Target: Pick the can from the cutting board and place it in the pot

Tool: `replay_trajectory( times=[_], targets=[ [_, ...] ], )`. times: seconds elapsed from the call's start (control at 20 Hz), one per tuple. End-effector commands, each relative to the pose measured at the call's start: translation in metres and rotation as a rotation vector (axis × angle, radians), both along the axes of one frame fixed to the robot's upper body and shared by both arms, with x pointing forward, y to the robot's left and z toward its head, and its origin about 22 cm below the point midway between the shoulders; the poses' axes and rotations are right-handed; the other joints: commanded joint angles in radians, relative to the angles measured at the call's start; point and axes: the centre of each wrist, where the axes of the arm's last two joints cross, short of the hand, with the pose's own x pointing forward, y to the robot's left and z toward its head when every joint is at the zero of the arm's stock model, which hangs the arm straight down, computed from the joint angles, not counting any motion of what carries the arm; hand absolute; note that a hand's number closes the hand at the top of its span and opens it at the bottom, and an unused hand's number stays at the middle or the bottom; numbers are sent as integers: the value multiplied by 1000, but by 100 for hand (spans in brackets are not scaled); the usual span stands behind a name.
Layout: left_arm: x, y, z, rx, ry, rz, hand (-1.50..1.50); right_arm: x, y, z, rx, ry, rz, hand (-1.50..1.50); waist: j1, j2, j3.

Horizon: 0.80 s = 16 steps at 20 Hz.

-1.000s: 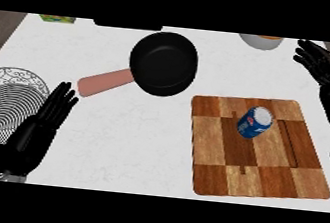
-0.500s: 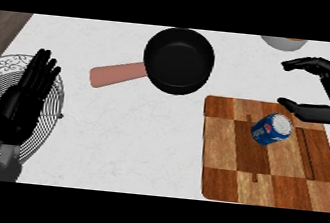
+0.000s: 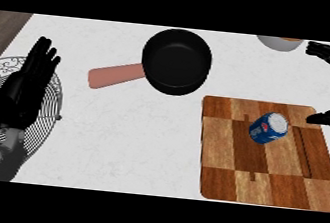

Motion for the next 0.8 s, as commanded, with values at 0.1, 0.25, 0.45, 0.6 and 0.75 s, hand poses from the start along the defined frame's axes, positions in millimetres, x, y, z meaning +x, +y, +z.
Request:
replay_trajectory(
  times=[0.1, 0.25, 0.45, 0.6, 0.75],
  targets=[
    [7, -6, 1, -10, 8, 16, 0, 14, 13, 39, -312, 97, 248, -150, -1, -8, -4],
    [6, 4, 12, 12, 28, 7, 0, 12, 28, 48, -485, 102, 318, -150, -10, -15, -4],
    [4, 12, 1, -5, 16, 42, 0, 11, 47, 55, -690, 93, 372, -150, -26, -19, -5],
    [5, 0, 1, 13, 13, 38, 0, 7, 59, 22, -764, 119, 412, -150, -36, -19, -4],
    [10, 11, 2, 3, 41, 74, 0, 1, 74, 18, -803, 108, 441, -150, -53, -24, -5]
  ],
)
